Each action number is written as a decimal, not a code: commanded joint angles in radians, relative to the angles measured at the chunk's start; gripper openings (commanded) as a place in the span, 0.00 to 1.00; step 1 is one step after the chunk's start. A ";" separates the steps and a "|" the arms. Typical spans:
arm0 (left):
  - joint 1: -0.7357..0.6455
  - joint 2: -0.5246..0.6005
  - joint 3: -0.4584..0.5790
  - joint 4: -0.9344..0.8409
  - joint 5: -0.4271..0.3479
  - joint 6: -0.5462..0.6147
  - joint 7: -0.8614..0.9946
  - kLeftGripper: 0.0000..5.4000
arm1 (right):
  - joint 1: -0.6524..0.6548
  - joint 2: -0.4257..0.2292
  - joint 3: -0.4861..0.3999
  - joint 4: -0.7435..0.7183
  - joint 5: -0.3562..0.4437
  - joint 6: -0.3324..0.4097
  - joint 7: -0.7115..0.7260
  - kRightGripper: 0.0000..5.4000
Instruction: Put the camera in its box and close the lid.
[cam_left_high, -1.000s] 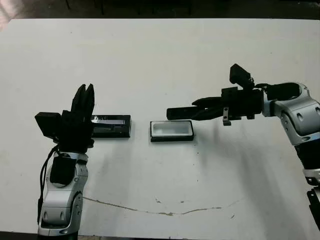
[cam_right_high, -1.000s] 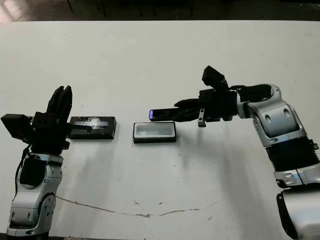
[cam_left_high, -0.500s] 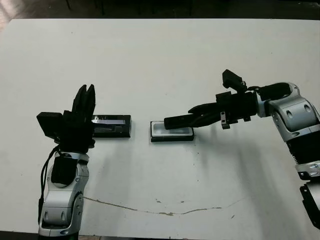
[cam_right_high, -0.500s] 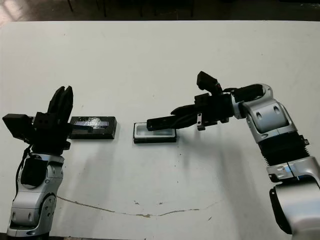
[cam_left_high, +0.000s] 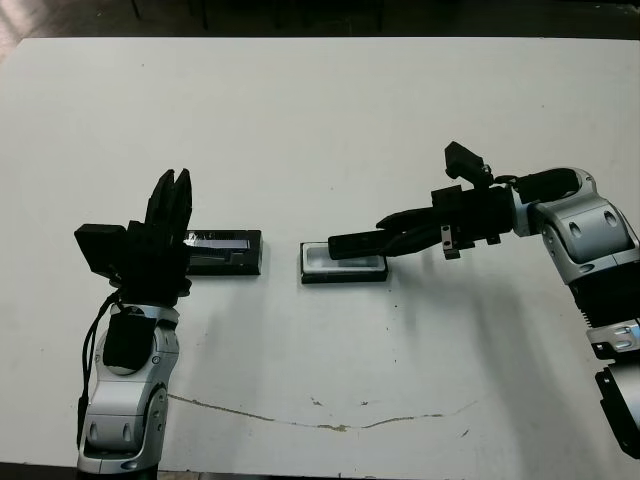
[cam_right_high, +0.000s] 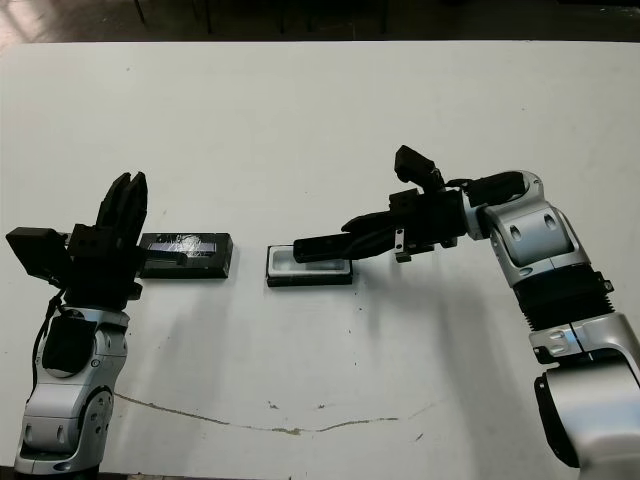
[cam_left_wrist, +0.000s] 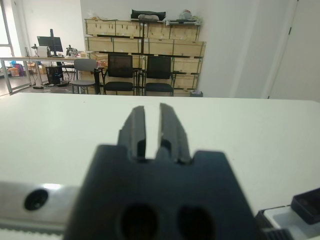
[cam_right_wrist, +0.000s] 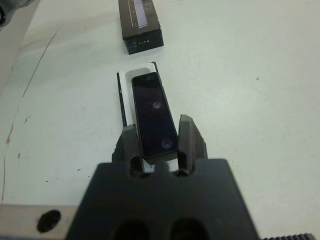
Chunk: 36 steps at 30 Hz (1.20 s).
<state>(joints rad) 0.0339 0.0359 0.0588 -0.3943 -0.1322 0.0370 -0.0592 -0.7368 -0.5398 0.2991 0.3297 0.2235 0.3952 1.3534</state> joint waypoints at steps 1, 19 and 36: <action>0.018 0.005 0.003 0.002 -0.003 0.015 -0.002 0.00 | 0.015 0.011 0.001 0.011 -0.022 -0.010 -0.025 0.00; 0.020 0.006 -0.004 0.000 0.013 0.016 0.003 0.00 | 0.036 0.019 0.020 -0.034 -0.022 0.010 -0.023 0.00; 0.028 0.004 -0.006 -0.007 0.014 0.012 -0.002 0.00 | 0.046 0.012 0.043 -0.089 -0.026 0.043 -0.016 0.00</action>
<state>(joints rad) 0.0409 0.0356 0.0540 -0.4058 -0.1217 0.0409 -0.0602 -0.7092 -0.5198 0.3307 0.2504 0.2078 0.4229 1.3362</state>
